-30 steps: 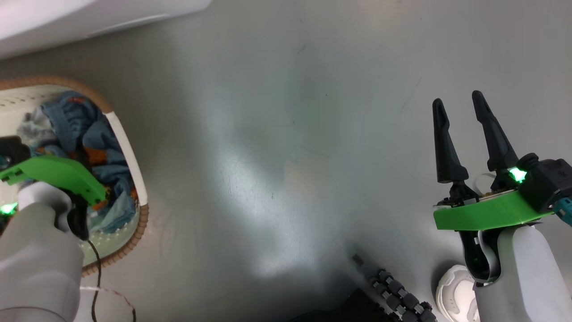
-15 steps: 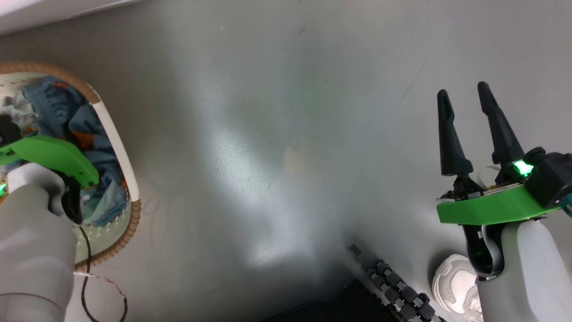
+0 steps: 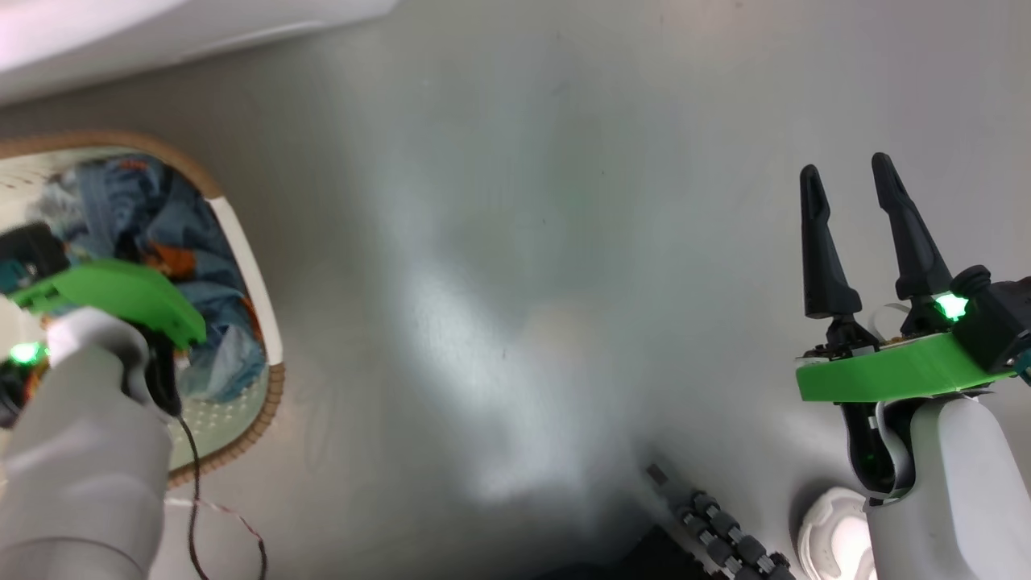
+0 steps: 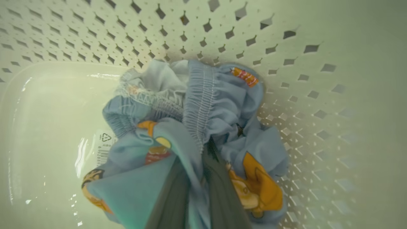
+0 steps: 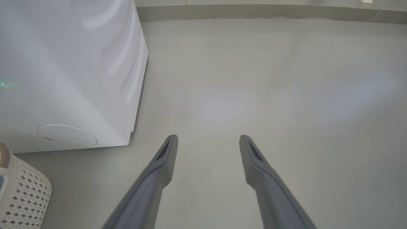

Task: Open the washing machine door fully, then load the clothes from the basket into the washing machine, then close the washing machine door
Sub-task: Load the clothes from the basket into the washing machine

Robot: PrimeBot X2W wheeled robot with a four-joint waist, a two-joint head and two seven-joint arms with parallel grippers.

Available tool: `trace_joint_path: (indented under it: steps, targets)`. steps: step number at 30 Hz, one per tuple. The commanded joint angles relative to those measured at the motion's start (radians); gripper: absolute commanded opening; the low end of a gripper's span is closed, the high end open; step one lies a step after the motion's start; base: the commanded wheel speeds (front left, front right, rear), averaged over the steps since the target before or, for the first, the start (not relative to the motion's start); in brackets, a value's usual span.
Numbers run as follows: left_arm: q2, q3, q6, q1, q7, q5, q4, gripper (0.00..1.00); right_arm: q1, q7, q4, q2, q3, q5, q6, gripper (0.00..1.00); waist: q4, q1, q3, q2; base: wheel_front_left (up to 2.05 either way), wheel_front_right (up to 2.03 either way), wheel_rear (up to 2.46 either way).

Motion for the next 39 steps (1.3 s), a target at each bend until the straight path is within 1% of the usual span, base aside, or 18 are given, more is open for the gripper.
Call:
trace_joint_path:
  steps: [1,7,11,18,25,30,31,34,35,39]
  targets:
    - [0.023,0.021,0.001,0.072,-0.021,-0.011,-0.002,0.0,0.039,-0.005,-0.011,-0.014,0.004,0.002,0.001,1.0,0.032,0.0,-0.058,0.0,0.0,0.0,0.0]
    - [-0.01,0.032,-0.017,0.153,-0.071,-0.029,-0.005,0.0,0.059,-0.005,0.007,-0.02,-0.006,-0.001,0.001,1.0,0.077,0.0,-0.19,0.0,0.0,0.0,0.0]
    - [-0.028,0.046,-0.023,0.221,-0.084,-0.034,-0.041,0.0,0.092,-0.005,0.018,-0.029,-0.01,-0.006,0.001,1.0,0.112,0.0,-0.294,0.0,0.0,0.0,0.0]
    - [-0.058,0.12,-0.011,0.417,-0.085,-0.021,-0.241,0.0,0.176,-0.005,0.043,-0.042,-0.014,-0.013,0.001,1.0,0.164,0.0,-0.483,0.0,0.0,0.0,0.0]
    - [-0.093,0.174,-0.002,0.61,-0.085,0.036,-0.429,0.0,0.273,-0.005,0.063,-0.048,-0.014,-0.016,0.001,1.0,0.207,0.0,-0.64,0.0,0.0,0.0,0.0]
    - [-0.109,0.205,0.005,0.722,-0.085,0.073,-0.571,0.0,0.331,-0.005,0.071,-0.051,-0.013,-0.016,0.001,1.0,0.231,0.0,-0.72,0.0,0.0,0.0,0.0]
    - [-0.109,0.205,0.005,0.722,-0.085,0.073,-0.571,0.0,0.331,-0.005,0.071,-0.051,-0.013,-0.016,0.001,1.0,0.231,0.0,-0.72,0.0,0.0,0.0,0.0]
    - [-0.114,0.219,0.007,0.799,-0.085,0.093,-0.67,0.0,0.367,-0.005,0.077,-0.053,-0.009,-0.016,0.001,1.0,0.244,0.0,-0.777,0.0,0.0,0.0,0.0]
    - [-0.114,0.219,0.007,0.799,-0.085,0.093,-0.67,0.0,0.367,-0.005,0.077,-0.053,-0.009,-0.016,0.001,1.0,0.244,0.0,-0.777,0.0,0.0,0.0,0.0]
    - [-0.116,0.211,0.017,0.871,-0.085,0.11,-0.754,0.0,0.401,-0.005,0.08,-0.055,-0.002,-0.02,0.001,1.0,0.254,0.0,-0.829,0.0,0.0,0.0,0.0]
